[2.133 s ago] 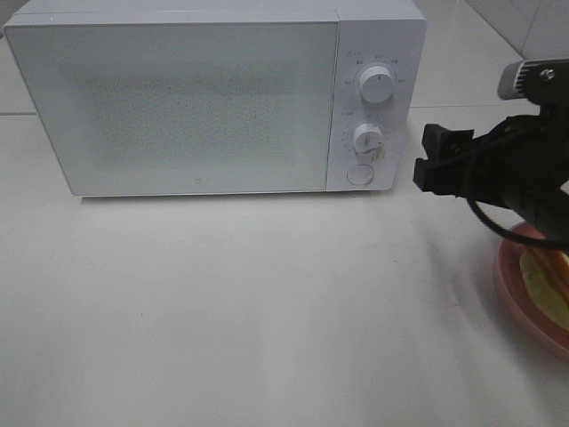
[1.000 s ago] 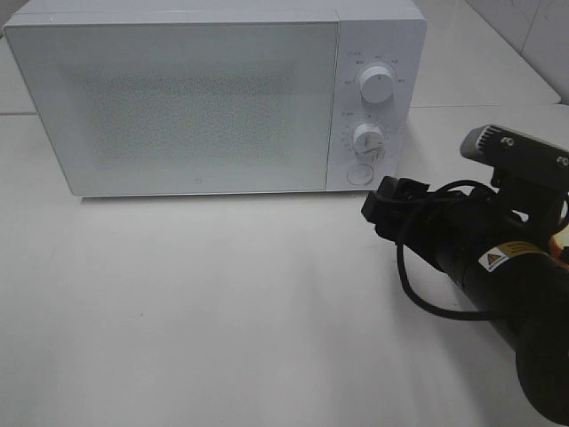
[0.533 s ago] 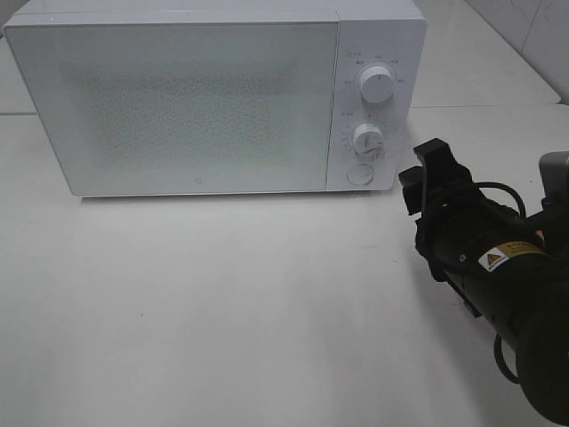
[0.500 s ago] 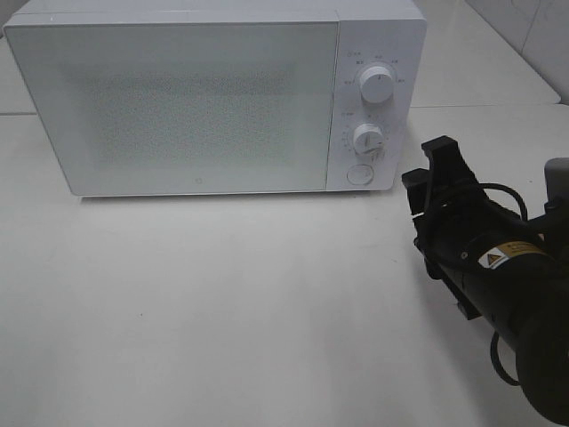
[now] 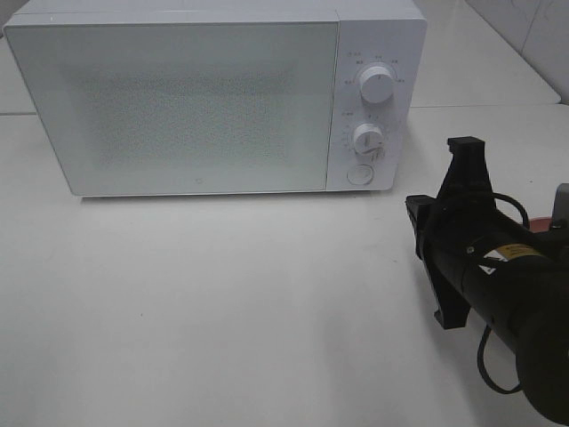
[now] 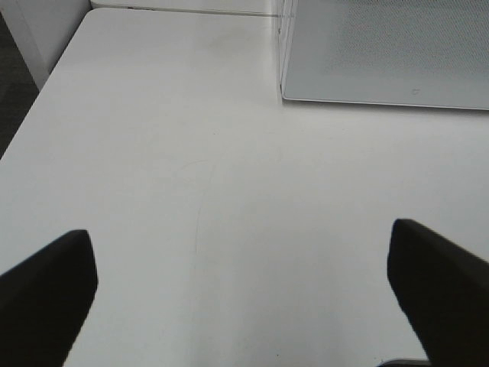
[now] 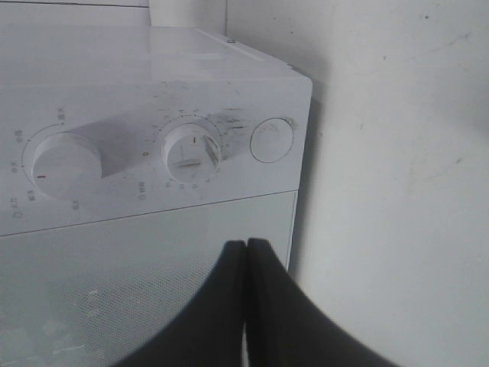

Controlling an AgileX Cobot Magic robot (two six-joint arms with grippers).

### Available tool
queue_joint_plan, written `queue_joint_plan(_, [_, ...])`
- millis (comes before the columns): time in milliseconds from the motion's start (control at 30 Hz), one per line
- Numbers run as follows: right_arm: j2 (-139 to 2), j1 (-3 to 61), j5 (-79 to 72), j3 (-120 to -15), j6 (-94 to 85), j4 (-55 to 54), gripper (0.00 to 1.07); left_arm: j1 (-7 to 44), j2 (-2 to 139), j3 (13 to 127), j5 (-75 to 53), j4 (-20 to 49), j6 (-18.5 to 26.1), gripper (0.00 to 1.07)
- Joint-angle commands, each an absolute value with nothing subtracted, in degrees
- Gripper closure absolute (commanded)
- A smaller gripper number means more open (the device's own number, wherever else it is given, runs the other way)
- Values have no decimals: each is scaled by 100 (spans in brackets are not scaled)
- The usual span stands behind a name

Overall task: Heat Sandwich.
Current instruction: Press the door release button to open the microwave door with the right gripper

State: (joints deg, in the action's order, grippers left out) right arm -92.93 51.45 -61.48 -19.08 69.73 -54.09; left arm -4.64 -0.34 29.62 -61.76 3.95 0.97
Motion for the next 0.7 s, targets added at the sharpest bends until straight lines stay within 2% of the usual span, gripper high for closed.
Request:
queue_joint_plan(33, [-9374, 5128, -6125, -1931, 7047, -5409, 107, -476, -120, 2951, -6131, 395, 63, 9])
queue_joint_plan(433, [-10061, 5122, -6211, -1982, 7466, -5214, 107, -476, -120, 2951, -6131, 395, 63, 9])
queue_joint_plan(700, [-10468, 4429, -6182, -2343, 7678, -4079, 107, -476, -120, 2951, -6131, 395, 57, 9])
